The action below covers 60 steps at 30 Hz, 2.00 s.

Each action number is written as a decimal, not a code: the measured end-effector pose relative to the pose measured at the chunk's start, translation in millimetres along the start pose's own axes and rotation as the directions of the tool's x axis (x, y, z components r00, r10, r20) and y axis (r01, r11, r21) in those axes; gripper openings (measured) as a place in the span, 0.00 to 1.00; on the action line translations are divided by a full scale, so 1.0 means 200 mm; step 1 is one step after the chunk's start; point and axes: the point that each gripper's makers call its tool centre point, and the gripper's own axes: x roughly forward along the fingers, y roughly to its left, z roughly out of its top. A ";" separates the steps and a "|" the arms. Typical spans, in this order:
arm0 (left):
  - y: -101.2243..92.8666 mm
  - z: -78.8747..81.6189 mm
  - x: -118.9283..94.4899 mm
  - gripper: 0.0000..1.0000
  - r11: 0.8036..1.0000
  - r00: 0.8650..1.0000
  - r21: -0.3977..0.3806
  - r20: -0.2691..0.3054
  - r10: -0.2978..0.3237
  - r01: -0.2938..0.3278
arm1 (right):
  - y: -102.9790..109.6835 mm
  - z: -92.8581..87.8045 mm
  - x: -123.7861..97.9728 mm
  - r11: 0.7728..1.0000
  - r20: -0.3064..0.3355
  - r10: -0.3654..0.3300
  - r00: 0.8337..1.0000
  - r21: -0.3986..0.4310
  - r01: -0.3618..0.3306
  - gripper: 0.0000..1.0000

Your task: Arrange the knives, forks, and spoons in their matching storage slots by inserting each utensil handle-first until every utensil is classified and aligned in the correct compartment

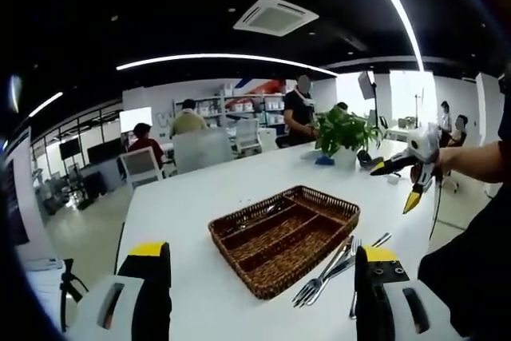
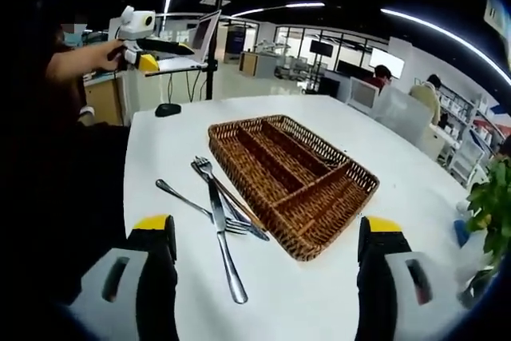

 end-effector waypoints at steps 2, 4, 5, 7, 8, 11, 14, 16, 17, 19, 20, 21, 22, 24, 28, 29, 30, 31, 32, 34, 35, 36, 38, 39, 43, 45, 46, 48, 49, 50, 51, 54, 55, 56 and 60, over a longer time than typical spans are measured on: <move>0.00 0.01 -0.01 1.00 1.000 1.000 -0.001 0.010 -0.001 0.001 | 0.01 0.00 0.01 1.000 0.007 0.006 1.000 -0.019 -0.006 0.88; 0.00 0.00 -0.01 1.00 1.000 1.000 0.005 0.006 0.002 -0.002 | 0.02 0.00 0.02 1.000 0.007 0.015 1.000 -0.020 -0.015 0.87; 0.00 -0.01 -0.01 1.00 1.000 1.000 0.003 0.004 0.001 -0.001 | 0.02 0.00 0.03 1.000 0.008 0.018 1.000 -0.020 -0.018 0.87; 0.01 -0.01 -0.02 1.00 1.000 1.000 0.002 0.002 0.002 -0.002 | 0.02 -0.02 0.05 1.000 0.000 0.022 1.000 -0.020 -0.022 0.86; 0.01 -0.01 -0.02 1.00 1.000 1.000 0.005 0.001 0.003 -0.003 | 0.02 -0.02 0.05 0.999 -0.003 0.026 1.000 -0.020 -0.026 0.86; 0.01 -0.02 -0.03 1.00 1.000 1.000 0.004 -0.005 0.001 -0.001 | 0.03 -0.04 0.07 0.999 -0.011 0.039 0.999 -0.017 -0.039 0.84; 0.02 -0.02 -0.03 1.00 1.000 1.000 0.006 -0.004 0.003 -0.003 | 0.04 -0.05 0.09 0.999 -0.011 0.049 0.999 -0.006 -0.049 0.84; 0.02 -0.03 -0.03 1.00 1.000 1.000 0.003 -0.007 0.005 -0.005 | 0.07 -0.01 0.11 0.997 0.064 0.072 0.995 0.026 -0.074 0.86; 0.02 -0.03 -0.03 1.00 1.000 1.000 0.003 -0.008 0.007 -0.007 | 0.08 -0.01 0.12 0.996 0.073 0.082 0.994 0.023 -0.084 0.86; 0.03 -0.03 -0.03 1.00 1.000 1.000 0.005 -0.005 0.009 -0.009 | 0.07 -0.05 0.13 0.998 0.035 0.069 0.997 0.004 -0.070 0.81; 0.03 -0.02 -0.03 1.00 1.000 1.000 0.005 -0.004 0.009 -0.009 | 0.08 -0.08 0.15 0.998 0.015 0.067 0.998 -0.020 -0.067 0.79; 0.03 -0.02 -0.03 1.00 1.000 1.000 0.006 -0.004 0.009 -0.009 | 0.08 -0.10 0.16 0.997 0.008 0.070 0.997 -0.023 -0.070 0.76; 0.03 -0.03 -0.03 1.00 1.000 1.000 0.006 -0.005 0.009 -0.009 | 0.09 -0.12 0.18 0.997 0.001 0.075 0.997 -0.020 -0.075 0.77; 0.03 -0.02 -0.03 1.00 1.000 1.000 0.009 -0.006 0.010 -0.010 | 0.10 -0.14 0.20 0.997 0.000 0.083 0.997 -0.010 -0.083 0.78; 0.03 -0.02 -0.03 1.00 1.000 1.000 0.011 -0.006 0.010 -0.010 | 0.12 -0.20 0.23 0.995 -0.021 0.097 0.995 -0.026 -0.097 0.68; 0.03 -0.01 -0.03 1.00 1.000 1.000 0.011 -0.005 0.010 -0.010 | 0.13 -0.20 0.24 0.994 -0.020 0.106 0.994 -0.018 -0.106 0.66; 0.03 -0.01 -0.03 1.00 1.000 1.000 0.011 -0.004 0.010 -0.010 | 0.15 -0.21 0.25 0.993 -0.018 0.122 0.992 -0.003 -0.122 0.65; 0.03 -0.01 -0.03 1.00 1.000 1.000 0.011 -0.004 0.011 -0.011 | 0.16 -0.22 0.25 0.991 -0.016 0.136 0.991 0.014 -0.136 0.65; 0.04 -0.02 -0.03 1.00 1.000 1.000 0.011 -0.005 0.013 -0.013 | 0.19 -0.22 0.27 0.985 -0.010 0.166 0.986 0.048 -0.165 0.64; 0.04 -0.02 -0.03 1.00 1.000 1.000 0.008 -0.007 0.016 -0.016 | 0.20 -0.25 0.29 0.983 -0.028 0.180 0.983 0.037 -0.179 0.58; 0.03 -0.02 -0.03 1.00 1.000 1.000 0.007 -0.008 0.015 -0.015 | 0.21 -0.27 0.29 0.983 -0.042 0.184 0.982 0.027 -0.183 0.54; 0.03 -0.02 -0.03 1.00 1.000 1.000 0.007 -0.008 0.014 -0.014 | 0.22 -0.29 0.30 0.981 -0.057 0.192 0.980 0.022 -0.191 0.50; 0.03 -0.02 -0.02 1.00 1.000 1.000 0.008 -0.004 0.012 -0.012 | 0.23 -0.30 0.32 0.979 -0.060 0.204 0.977 0.031 -0.203 0.49; 0.02 -0.02 -0.03 1.00 1.000 1.000 0.008 -0.004 0.011 -0.011 | 0.24 -0.30 0.32 0.978 -0.064 0.210 0.976 0.034 -0.208 0.48; 0.03 -0.04 -0.03 1.00 1.000 1.000 0.006 -0.010 0.013 -0.013 | 0.26 -0.37 0.34 0.971 -0.102 0.240 0.966 0.016 -0.239 0.33; 0.03 -0.04 -0.03 1.00 1.000 1.000 0.004 -0.012 0.014 -0.014 | 0.26 -0.38 0.35 0.969 -0.107 0.246 0.963 0.024 -0.245 0.33; 0.03 -0.04 -0.03 1.00 1.000 1.000 0.003 -0.013 0.014 -0.014 | 0.26 -0.38 0.36 0.969 -0.108 0.247 0.963 0.025 -0.246 0.33; 0.03 -0.04 -0.03 1.00 1.000 1.000 0.005 -0.013 0.016 -0.016 | 0.25 -0.39 0.37 0.968 -0.121 0.252 0.960 0.017 -0.252 0.30; 0.03 -0.04 -0.03 1.00 1.000 1.000 0.005 -0.012 0.017 -0.017 | 0.25 -0.39 0.37 0.967 -0.124 0.253 0.959 0.014 -0.253 0.28; 0.03 -0.04 -0.03 1.00 1.000 1.000 0.004 -0.012 0.018 -0.018 | 0.26 -0.39 0.37 0.966 -0.127 0.256 0.958 0.016 -0.256 0.26; 0.03 -0.04 -0.03 1.00 1.000 1.000 0.003 -0.012 0.019 -0.019 | 0.26 -0.39 0.37 0.966 -0.127 0.259 0.957 0.017 -0.259 0.26; 0.03 -0.04 -0.03 1.00 1.000 1.000 0.005 -0.012 0.017 -0.017 | 0.27 -0.40 0.39 0.961 -0.138 0.274 0.952 0.019 -0.274 0.25; 0.03 -0.05 -0.03 1.00 1.000 1.000 0.005 -0.012 0.016 -0.016 | 0.28 -0.41 0.39 0.961 -0.140 0.276 0.951 0.018 -0.276 0.25; 0.03 -0.05 -0.03 1.00 1.000 1.000 0.005 -0.013 0.017 -0.017 | 0.28 -0.42 0.40 0.960 -0.148 0.279 0.949 0.014 -0.280 0.24; 0.03 -0.06 -0.03 1.00 1.000 1.000 0.001 -0.015 0.018 -0.018 | 0.29 -0.43 0.41 0.957 -0.159 0.287 0.945 0.012 -0.288 0.20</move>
